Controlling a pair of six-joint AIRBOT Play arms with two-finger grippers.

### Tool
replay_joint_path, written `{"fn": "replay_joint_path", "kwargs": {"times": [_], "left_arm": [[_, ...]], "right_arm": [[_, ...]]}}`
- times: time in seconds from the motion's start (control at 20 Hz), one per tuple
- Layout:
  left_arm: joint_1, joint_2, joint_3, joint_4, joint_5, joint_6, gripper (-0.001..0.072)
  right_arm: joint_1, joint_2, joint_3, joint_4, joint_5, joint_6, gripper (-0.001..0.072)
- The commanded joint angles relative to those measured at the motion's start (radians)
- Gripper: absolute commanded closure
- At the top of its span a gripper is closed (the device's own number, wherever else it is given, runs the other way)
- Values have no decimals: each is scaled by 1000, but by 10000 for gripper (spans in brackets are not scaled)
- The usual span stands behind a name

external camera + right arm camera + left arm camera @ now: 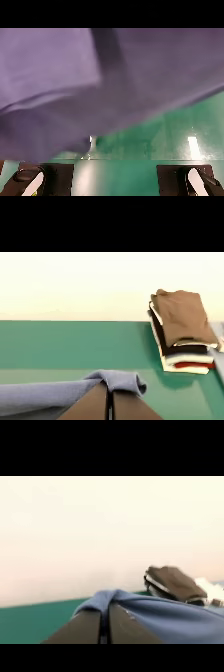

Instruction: Fold the shirts.

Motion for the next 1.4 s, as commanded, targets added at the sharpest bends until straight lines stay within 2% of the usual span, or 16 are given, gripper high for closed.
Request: {"fn": "replay_joint_path", "kwargs": {"times": [0.0,0.15,0.35,0.55,0.75,0.85,0.95,1.05,1.2,1.35], "left_arm": [[1,-92,-74,39,-111,-9,683],[1,-235,-209,40,-198,-1,683],[1,-435,-400,41,-172,29,682],[1,-660,-440,36,-56,51,682],[1,-804,-440,37,168,87,683],[1,-839,-438,38,233,105,683],[1,-853,-438,53,235,109,683],[6,-852,-438,67,165,151,683],[12,-853,-469,131,29,176,682],[12,-853,-581,130,57,183,682]], "right_arm": [[1,-110,47,0,167,62,697],[94,-229,-108,-57,227,68,697],[286,-435,-330,-270,233,76,697],[387,-684,-369,-322,101,74,697],[406,-885,-225,-314,-62,56,696],[406,-951,-143,-314,-86,53,696],[406,-981,-98,-314,-67,53,695],[406,-965,-133,-314,-47,52,695],[409,-885,-311,-295,-73,53,695],[409,-822,-475,-189,-140,52,694]]}}
